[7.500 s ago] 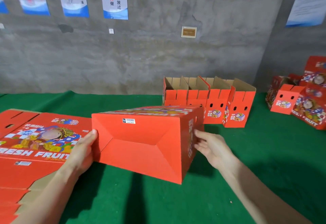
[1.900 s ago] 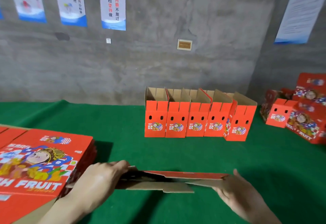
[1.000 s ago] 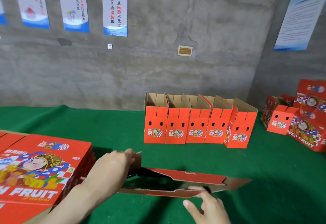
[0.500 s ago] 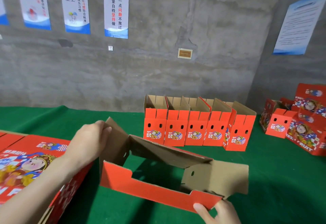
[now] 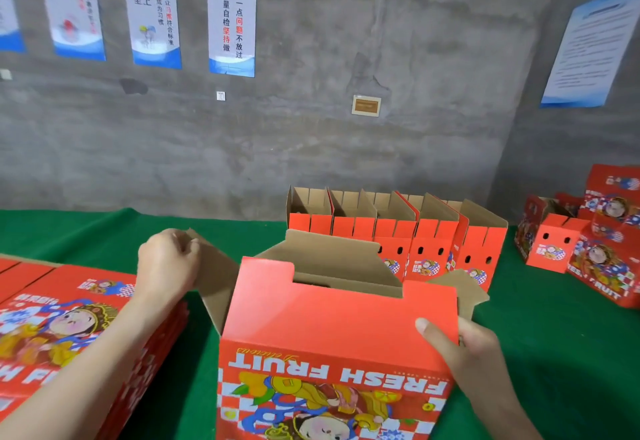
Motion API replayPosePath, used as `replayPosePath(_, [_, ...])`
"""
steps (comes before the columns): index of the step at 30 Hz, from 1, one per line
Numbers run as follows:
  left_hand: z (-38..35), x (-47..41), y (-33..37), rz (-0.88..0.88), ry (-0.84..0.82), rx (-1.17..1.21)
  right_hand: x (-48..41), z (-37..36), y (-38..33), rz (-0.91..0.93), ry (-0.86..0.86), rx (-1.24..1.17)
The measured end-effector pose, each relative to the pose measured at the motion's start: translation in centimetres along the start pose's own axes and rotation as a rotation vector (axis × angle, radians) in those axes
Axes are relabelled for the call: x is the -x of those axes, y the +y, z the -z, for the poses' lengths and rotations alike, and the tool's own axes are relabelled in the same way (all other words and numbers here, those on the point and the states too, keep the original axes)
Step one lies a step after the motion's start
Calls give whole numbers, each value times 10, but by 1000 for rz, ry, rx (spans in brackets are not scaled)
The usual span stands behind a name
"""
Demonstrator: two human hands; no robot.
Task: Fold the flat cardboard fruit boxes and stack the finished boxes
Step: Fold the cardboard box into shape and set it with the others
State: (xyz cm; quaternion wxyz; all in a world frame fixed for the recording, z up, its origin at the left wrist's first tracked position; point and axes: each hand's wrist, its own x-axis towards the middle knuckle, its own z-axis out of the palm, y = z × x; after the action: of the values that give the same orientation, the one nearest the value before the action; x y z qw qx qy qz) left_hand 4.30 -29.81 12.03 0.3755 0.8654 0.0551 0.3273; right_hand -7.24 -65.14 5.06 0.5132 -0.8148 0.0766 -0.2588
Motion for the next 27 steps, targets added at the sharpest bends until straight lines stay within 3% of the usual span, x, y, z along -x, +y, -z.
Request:
replayPosePath(6, [-7, 19, -3, 13, -48, 100, -18, -17, 7, -147, -3, -68])
replayPosePath(11, [-12, 53, -15, 54, -246, 144, -20, -30, 8, -161, -31, -67])
replayPosePath(14, [-21, 84, -16, -84, -229, 249, -22, -34, 8, -185, -22, -51])
replayPosePath(16, [-28, 95, -17, -137, -227, 214, -21, -34, 8, -199, -55, -64])
replayPosePath(19, [-32, 95, -22, -59, -294, 171, -19, -37, 7, -201, -73, -76])
replayPosePath(27, [-25, 94, -16, -58, -350, -1, -13, -39, 0, -48, -59, 318])
